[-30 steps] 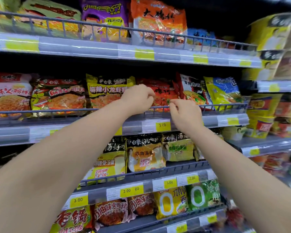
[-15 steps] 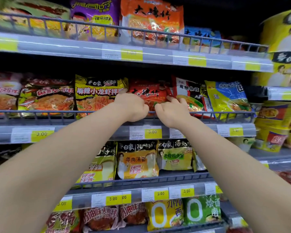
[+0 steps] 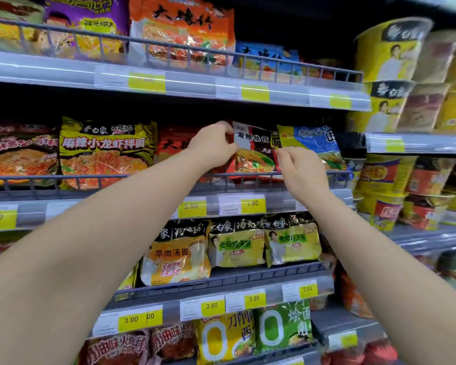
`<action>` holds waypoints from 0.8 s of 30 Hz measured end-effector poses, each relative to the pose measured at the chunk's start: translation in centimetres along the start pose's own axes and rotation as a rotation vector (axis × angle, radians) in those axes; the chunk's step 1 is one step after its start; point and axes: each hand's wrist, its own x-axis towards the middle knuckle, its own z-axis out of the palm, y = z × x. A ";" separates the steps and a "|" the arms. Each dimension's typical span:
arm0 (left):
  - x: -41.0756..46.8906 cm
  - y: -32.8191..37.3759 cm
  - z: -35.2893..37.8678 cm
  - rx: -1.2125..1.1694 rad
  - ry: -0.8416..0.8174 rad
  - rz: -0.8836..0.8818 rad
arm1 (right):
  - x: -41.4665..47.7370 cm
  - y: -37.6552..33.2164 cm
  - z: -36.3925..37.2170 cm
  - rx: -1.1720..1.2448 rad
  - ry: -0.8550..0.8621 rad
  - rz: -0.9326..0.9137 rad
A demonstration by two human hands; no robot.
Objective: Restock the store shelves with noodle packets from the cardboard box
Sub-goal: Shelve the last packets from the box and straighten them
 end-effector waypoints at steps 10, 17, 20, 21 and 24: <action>-1.1 0.2 1.7 0.165 -0.085 -0.060 | 0.8 3.2 0.2 -0.173 -0.314 -0.046; 0.3 0.8 1.5 0.368 -0.062 -0.095 | 0.5 2.4 1.2 -0.130 -0.362 -0.114; 0.2 0.4 1.8 0.350 -0.039 -0.105 | 0.3 2.5 1.4 -0.091 -0.316 -0.121; 0.2 0.3 1.8 0.337 -0.027 -0.115 | 0.4 2.8 1.4 -0.077 -0.274 -0.130; 0.1 1.0 1.8 0.292 0.067 -0.123 | 1.0 4.3 0.7 -0.011 -0.085 -0.112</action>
